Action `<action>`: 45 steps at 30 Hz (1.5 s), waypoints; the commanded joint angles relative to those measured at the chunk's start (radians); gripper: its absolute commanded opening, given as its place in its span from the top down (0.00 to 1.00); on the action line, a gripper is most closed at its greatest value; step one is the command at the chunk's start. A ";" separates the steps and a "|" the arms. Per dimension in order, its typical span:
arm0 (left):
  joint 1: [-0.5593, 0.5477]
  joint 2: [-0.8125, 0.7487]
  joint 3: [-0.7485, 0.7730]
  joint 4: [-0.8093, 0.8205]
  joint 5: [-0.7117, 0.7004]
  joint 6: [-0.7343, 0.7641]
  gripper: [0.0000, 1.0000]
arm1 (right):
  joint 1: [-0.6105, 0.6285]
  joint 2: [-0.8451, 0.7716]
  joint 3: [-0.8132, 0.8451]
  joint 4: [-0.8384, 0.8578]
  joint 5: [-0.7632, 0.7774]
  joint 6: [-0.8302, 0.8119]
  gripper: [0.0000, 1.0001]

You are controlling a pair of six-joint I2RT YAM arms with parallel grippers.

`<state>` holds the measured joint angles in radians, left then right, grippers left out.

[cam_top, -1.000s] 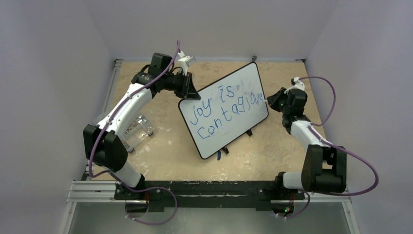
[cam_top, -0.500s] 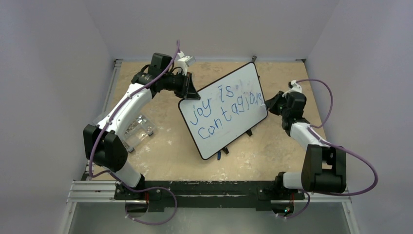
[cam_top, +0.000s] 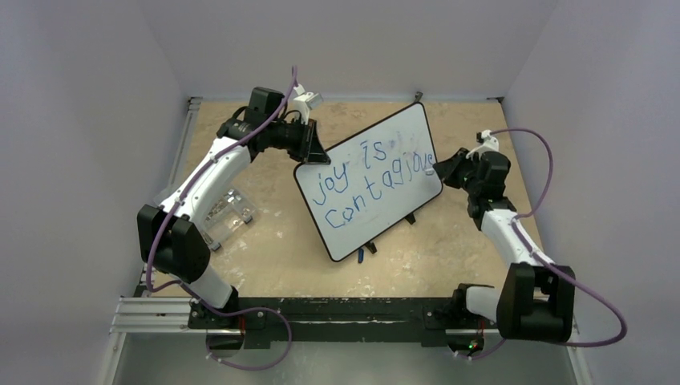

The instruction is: Write a sentence on the whiteboard

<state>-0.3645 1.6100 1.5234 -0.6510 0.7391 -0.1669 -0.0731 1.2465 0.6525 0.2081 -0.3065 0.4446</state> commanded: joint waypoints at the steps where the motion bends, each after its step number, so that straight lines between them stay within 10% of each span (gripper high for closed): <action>1: -0.001 -0.038 0.012 0.043 -0.067 0.077 1.00 | 0.001 -0.135 -0.002 -0.057 0.005 0.001 1.00; 17: -0.007 -0.077 -0.088 0.069 -0.161 0.225 1.00 | 0.001 -0.395 0.018 -0.173 0.027 0.026 1.00; 45: -0.019 -0.080 -0.174 0.071 -0.227 0.355 0.65 | 0.002 -0.476 0.001 -0.197 0.026 0.032 1.00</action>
<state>-0.3717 1.5352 1.3567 -0.6151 0.5114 0.1375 -0.0731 0.7902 0.6384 -0.0071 -0.2955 0.4709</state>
